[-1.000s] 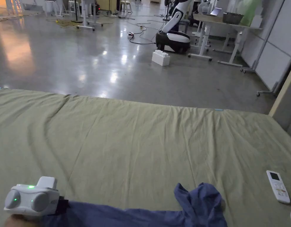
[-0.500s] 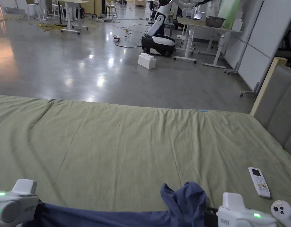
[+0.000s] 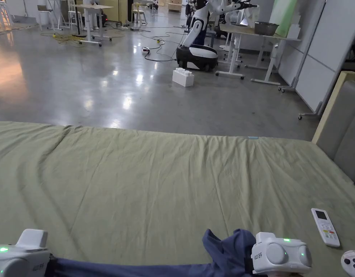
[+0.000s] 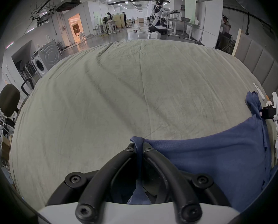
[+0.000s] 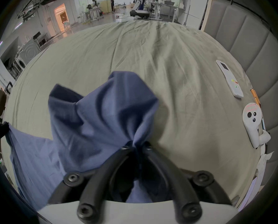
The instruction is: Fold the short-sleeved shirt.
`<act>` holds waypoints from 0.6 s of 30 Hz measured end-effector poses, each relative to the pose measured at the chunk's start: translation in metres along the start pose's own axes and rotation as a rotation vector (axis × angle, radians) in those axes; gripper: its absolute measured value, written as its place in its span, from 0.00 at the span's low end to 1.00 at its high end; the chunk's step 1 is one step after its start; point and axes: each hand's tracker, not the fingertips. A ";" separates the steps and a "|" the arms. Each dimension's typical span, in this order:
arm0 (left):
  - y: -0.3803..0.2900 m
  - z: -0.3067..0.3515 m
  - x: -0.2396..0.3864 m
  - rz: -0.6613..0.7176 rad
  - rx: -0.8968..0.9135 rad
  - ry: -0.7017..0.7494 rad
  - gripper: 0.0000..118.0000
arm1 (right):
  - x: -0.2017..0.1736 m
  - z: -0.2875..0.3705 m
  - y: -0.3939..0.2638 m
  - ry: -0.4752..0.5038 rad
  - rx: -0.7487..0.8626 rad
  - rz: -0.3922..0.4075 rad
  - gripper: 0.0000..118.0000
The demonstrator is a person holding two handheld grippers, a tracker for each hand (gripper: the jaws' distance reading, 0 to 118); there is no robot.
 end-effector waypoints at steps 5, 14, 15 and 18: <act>0.001 0.001 -0.002 0.027 0.017 -0.017 0.05 | 0.006 0.005 -0.011 0.014 0.010 -0.002 0.05; 0.014 0.045 -0.008 0.090 0.113 -0.068 0.05 | 0.016 0.065 -0.017 0.034 0.264 0.010 0.05; 0.017 0.052 -0.009 0.095 0.126 -0.074 0.05 | 0.017 0.077 -0.016 0.035 0.276 0.015 0.05; 0.026 0.088 -0.008 0.100 0.176 -0.098 0.05 | 0.022 0.116 -0.011 0.053 0.349 0.012 0.05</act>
